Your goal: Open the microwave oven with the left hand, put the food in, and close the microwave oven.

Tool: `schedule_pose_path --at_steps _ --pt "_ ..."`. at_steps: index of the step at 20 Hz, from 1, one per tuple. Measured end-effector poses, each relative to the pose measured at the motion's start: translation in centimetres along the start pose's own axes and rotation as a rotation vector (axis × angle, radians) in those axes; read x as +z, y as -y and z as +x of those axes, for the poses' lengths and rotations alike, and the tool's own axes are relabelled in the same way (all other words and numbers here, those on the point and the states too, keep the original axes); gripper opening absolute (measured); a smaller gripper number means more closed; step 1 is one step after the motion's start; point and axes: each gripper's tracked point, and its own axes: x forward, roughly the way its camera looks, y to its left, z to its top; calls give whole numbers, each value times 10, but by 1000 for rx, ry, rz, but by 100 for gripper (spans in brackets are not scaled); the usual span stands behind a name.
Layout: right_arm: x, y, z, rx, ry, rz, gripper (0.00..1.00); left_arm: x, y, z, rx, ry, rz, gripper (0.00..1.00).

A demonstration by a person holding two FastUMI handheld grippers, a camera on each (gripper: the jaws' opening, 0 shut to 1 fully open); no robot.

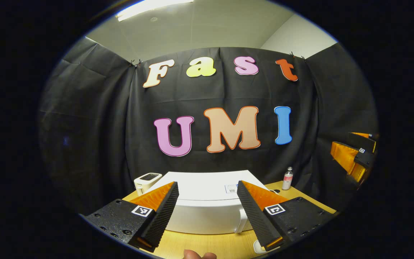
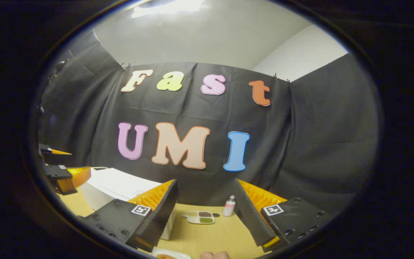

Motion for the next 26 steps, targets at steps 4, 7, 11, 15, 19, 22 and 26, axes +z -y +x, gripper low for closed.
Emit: schedule_pose_path --at_steps 4,7,11,15,19,22,26 --pt "0 8 -3 -9 -3 2 96 -31 27 21 -64 -61 21 98" --pt "2 17 -6 -22 2 8 96 -69 54 34 -119 -154 1 98" --pt "-3 31 -12 -48 -16 -6 96 -139 69 48 -132 -321 9 98" --pt "-12 46 -19 -79 -42 -2 96 -189 84 57 -140 -460 -20 98" --pt "-17 54 -24 -96 -59 3 97 -207 96 71 -137 -503 -24 98" --pt "-15 60 -26 -107 -51 -6 96 -215 100 78 -143 -517 -31 96" --pt "-15 62 -27 -115 -52 -2 96 -224 98 78 -108 -559 -22 23"
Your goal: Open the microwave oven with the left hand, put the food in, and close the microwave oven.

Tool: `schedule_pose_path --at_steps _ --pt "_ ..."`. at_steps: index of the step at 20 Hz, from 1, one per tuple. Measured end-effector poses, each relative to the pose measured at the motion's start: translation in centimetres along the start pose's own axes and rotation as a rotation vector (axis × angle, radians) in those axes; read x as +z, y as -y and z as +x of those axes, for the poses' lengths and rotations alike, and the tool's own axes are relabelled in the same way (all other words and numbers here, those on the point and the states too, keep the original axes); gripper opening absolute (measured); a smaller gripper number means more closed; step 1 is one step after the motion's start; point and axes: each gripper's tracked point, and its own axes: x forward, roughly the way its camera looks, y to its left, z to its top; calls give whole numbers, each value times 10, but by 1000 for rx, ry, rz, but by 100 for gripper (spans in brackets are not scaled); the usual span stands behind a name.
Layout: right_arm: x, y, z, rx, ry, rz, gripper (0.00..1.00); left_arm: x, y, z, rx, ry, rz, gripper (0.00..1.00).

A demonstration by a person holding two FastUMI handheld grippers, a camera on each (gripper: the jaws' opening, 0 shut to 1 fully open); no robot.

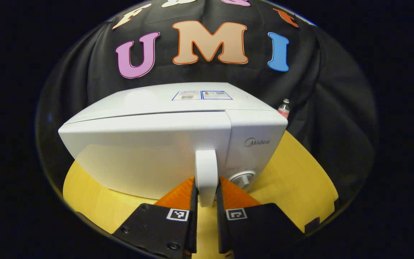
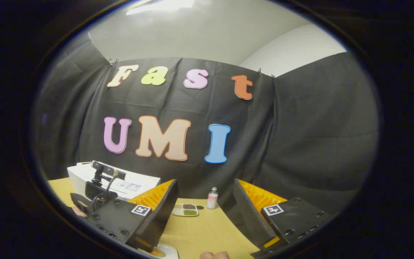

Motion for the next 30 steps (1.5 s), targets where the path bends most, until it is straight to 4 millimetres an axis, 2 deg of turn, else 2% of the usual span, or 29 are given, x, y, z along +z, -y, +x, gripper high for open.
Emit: schedule_pose_path --at_steps 4,10,18,19,24,26,27,28,30 --pt "1 -1 0 4 8 0 97 -2 -1 -3 -1 17 11 17" --pt "4 -12 -3 32 14 15 97 -2 0 -4 -23 43 -10 13" --pt "9 -24 -9 66 32 19 96 -1 4 -6 -104 61 9 13" --pt "8 -25 -10 67 30 16 96 -1 4 -7 -111 54 7 11" --pt "11 -21 -11 50 34 3 96 -3 5 -8 -146 45 -5 7" --pt "10 -16 -12 35 34 -4 96 -17 3 -26 -152 38 -13 5" --pt "9 -13 -11 25 33 -3 96 -16 3 -35 -158 79 18 5" --pt "7 -13 -10 18 28 5 96 -29 0 -50 -165 79 47 4" --pt "1 -19 -9 32 7 26 97 -40 -7 -72 -184 108 40 4"
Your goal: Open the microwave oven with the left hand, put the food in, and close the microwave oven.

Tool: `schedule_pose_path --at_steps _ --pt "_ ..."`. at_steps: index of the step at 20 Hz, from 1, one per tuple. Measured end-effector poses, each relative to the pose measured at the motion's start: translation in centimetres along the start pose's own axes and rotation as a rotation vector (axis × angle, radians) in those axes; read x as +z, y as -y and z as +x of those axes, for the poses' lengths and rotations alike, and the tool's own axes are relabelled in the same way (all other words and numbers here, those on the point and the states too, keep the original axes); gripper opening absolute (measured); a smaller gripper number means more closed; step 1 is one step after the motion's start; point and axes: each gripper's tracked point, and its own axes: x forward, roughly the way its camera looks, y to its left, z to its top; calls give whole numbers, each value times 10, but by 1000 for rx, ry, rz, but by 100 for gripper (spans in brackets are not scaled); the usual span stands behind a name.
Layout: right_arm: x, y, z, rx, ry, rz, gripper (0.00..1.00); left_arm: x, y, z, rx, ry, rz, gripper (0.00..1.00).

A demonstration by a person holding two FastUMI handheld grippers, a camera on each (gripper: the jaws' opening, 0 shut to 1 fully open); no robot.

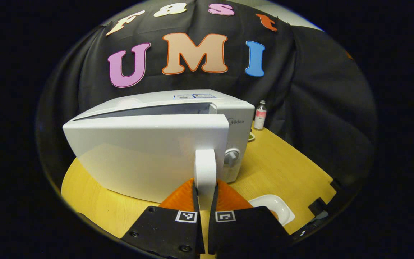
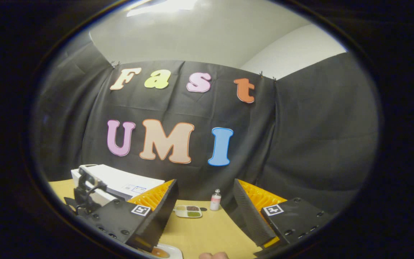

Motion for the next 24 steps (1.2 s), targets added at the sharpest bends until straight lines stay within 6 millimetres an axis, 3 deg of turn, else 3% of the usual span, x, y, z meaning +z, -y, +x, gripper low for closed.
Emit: schedule_pose_path --at_steps 6,13,18,22,23,24 --pt "-8 -42 2 94 -27 2 97 -31 -17 -69 -3 -25 18 6" --pt "-8 -94 -12 205 -40 -14 97 -60 -59 -133 98 -58 5 6" --pt "-7 -130 -29 274 -52 -18 97 -77 -109 -180 198 -68 -25 6" --pt "-12 -163 -46 335 -70 -22 97 -91 -164 -216 300 -63 -30 16" --pt "-12 -173 -49 352 -74 -21 97 -94 -179 -223 333 -63 -21 26" --pt "-13 -183 -53 368 -75 -20 97 -96 -191 -230 349 -64 -22 30"
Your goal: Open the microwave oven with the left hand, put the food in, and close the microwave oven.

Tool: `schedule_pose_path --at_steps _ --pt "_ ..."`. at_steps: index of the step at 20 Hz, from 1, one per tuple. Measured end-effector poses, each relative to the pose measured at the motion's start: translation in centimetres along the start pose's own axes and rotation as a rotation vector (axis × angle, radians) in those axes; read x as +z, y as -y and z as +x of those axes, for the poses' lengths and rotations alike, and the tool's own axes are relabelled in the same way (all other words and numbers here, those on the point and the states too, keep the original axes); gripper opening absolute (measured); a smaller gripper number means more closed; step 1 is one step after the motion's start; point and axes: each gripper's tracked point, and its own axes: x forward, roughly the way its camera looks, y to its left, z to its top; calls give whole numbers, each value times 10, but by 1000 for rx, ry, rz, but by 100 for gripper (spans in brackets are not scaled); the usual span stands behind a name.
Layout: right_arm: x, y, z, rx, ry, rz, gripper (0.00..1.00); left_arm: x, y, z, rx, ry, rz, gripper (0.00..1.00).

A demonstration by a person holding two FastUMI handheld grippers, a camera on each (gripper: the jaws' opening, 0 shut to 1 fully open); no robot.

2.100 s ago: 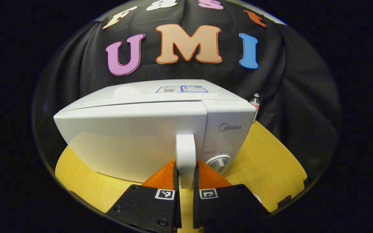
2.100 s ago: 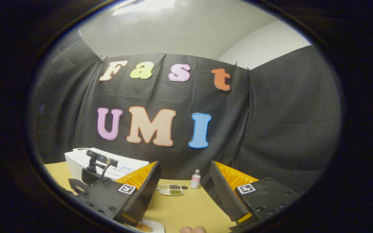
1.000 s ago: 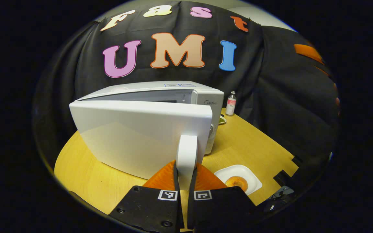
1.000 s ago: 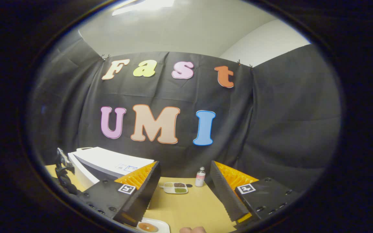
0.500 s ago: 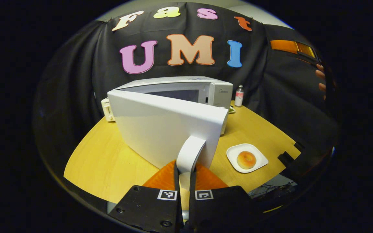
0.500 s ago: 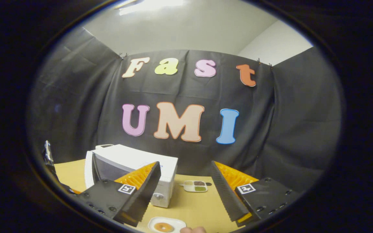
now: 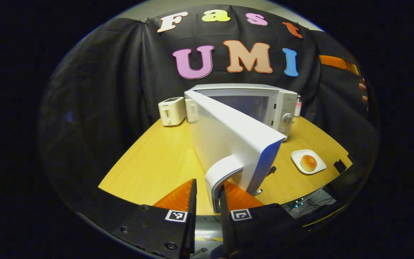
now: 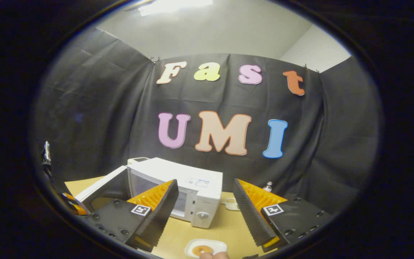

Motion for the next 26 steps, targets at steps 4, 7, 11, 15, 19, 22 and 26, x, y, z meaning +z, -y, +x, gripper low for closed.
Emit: schedule_pose_path --at_steps 4,7,11,15,19,22,26 --pt "-4 -41 -1 63 -8 -1 97 -8 -39 -11 26 -19 -77 89" --pt "0 -54 -7 78 9 -24 97 -7 -52 -21 65 3 -21 99" --pt "-2 -57 -6 71 7 -23 97 -13 -77 -43 121 14 41 98" --pt "-12 -49 -5 50 -12 -44 97 9 -106 -76 215 71 -23 98" --pt "-29 -36 -2 17 -36 -74 97 96 -159 -133 428 319 -99 100" --pt "-42 -30 -1 0 -60 -78 97 177 -176 -174 515 547 -86 97" --pt "-63 -24 -1 -17 -83 -87 97 216 -134 -159 423 628 -38 95"
